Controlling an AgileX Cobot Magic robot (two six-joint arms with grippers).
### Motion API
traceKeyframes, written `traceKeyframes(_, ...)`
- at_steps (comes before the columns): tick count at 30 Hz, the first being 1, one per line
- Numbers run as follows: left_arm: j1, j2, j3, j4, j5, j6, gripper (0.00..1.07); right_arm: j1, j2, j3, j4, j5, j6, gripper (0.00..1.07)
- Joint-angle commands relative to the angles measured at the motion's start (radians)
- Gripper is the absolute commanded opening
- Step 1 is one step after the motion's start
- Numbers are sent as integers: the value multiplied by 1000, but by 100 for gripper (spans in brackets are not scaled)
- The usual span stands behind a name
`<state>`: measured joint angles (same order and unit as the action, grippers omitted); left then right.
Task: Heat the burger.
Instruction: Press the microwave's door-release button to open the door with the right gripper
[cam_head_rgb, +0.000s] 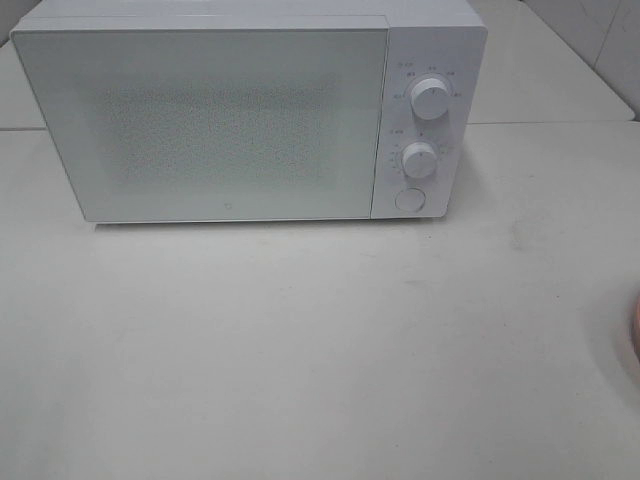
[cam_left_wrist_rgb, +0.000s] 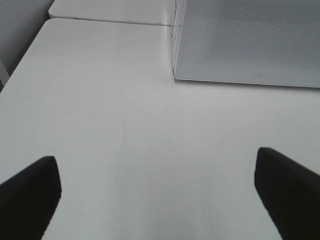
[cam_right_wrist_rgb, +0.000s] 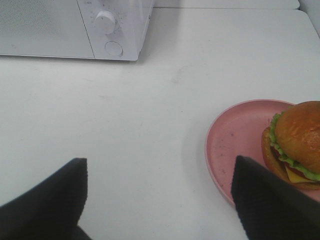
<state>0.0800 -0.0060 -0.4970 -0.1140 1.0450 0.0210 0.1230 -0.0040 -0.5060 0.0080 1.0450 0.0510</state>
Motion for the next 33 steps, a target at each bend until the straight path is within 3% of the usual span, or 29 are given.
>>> traceKeyframes(1, -3, -22, 1, -1, -11, 2, 101, -4, -26, 0, -1, -10, 4, 76)
traceKeyframes(17, -3, -22, 1, -1, -11, 2, 101, -4, -21, -14, 8, -26, 21, 76)
traceKeyframes(22, -3, -22, 1, -1, -11, 2, 101, -4, 54, -63, 5, -113, 78, 76)
traceKeyframes(33, -3, -22, 1, -1, -11, 2, 101, -4, 199, -58, -8, -221, 60, 76)
